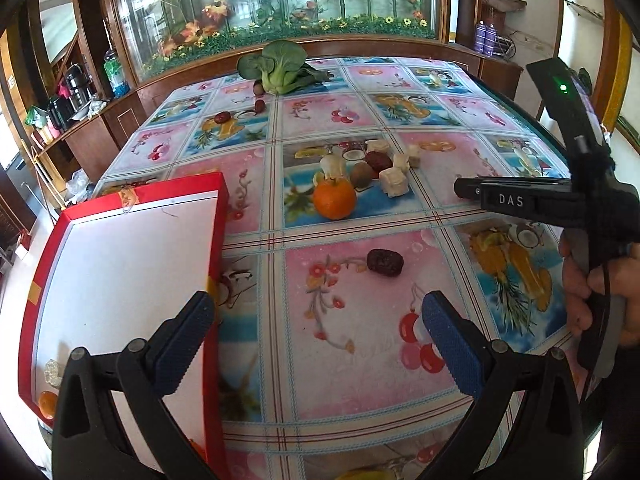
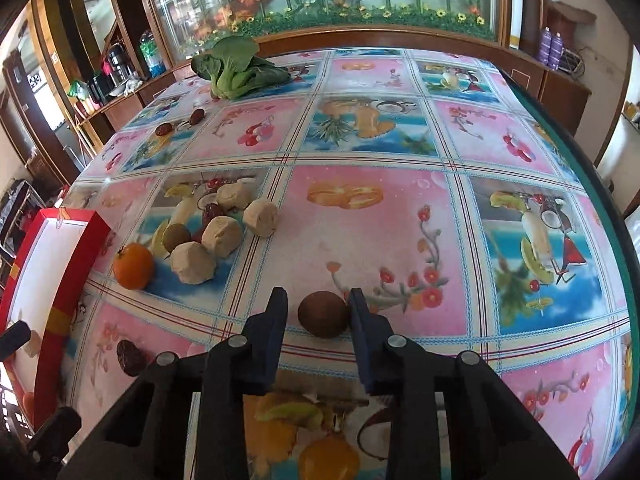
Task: Organize fruits
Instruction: 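Grasp a dark red date with the left gripper while the right grasps a brown kiwi, then carry the date and kiwi over the tray and open both grippers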
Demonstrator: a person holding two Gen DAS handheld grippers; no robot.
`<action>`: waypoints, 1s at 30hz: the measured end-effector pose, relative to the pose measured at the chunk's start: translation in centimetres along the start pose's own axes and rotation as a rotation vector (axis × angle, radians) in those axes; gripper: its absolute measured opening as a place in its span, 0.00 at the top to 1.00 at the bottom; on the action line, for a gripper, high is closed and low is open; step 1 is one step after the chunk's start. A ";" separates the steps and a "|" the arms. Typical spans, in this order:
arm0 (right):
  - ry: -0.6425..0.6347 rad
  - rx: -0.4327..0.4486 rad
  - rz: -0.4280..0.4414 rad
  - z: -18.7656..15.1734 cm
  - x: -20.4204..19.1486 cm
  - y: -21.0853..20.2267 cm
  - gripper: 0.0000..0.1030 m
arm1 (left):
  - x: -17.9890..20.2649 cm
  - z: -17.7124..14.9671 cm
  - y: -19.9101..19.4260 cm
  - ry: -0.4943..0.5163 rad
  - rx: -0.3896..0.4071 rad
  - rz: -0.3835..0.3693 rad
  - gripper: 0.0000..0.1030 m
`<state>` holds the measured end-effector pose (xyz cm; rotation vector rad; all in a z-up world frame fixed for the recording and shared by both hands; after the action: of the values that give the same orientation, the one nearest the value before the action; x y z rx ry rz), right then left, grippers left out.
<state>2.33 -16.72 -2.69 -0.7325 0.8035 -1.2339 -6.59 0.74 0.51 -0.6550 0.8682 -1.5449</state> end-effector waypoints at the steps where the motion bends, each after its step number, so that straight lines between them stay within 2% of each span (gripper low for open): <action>1: -0.005 0.004 0.002 -0.2 0.0 0.0 0.77 | 0.1 0.1 0.3 -0.002 -0.003 -0.001 0.00; 5: -0.010 0.026 0.020 -0.3 0.2 -0.1 0.77 | 0.9 0.9 1.6 -0.011 -0.006 -0.017 0.01; 8: 0.013 0.028 0.051 -0.4 0.4 -0.2 0.77 | 1.4 1.4 2.9 -0.018 -0.027 -0.030 0.13; 11: 0.026 0.027 0.076 -0.3 0.4 -0.2 0.77 | 1.9 1.6 4.3 -0.024 -0.046 -0.041 0.16; 15: 0.030 0.027 0.080 -0.3 0.3 -0.2 0.77 | 2.5 1.6 5.2 -0.025 -0.065 -0.068 0.31; 22: 0.021 0.030 0.084 -0.3 0.0 -0.2 0.77 | 2.1 2.0 5.4 -0.048 -0.037 -0.084 0.41; 24: 0.017 0.030 0.084 -0.3 0.0 -0.2 0.77 | 2.1 2.0 5.4 -0.044 -0.026 -0.067 0.47; 26: 0.014 0.034 0.082 -0.3 -0.1 -0.2 0.77 | 2.1 2.0 5.5 -0.039 -0.020 -0.059 0.49; 27: 0.013 0.039 0.080 -0.2 -0.1 -0.3 0.77 | 2.1 2.0 5.4 -0.040 -0.017 -0.060 0.55; 30: 0.009 0.067 0.076 0.0 -0.1 -0.9 0.77 | 1.8 2.1 5.4 -0.046 -0.011 -0.063 0.64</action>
<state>1.83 -16.74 -1.95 -0.6363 0.7869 -1.1908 -2.09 -1.59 -2.87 -0.7290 0.8291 -1.5763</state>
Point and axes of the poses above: each gripper's, at about its wrist camera, not at the fingertips, and y roughly the way its jaws point, x to its right, z to its top, the point moved 5 cm from there along y, roughly the way its jaws point, and after that the axes turned 5 degrees about -x, right-handed, at the moved point
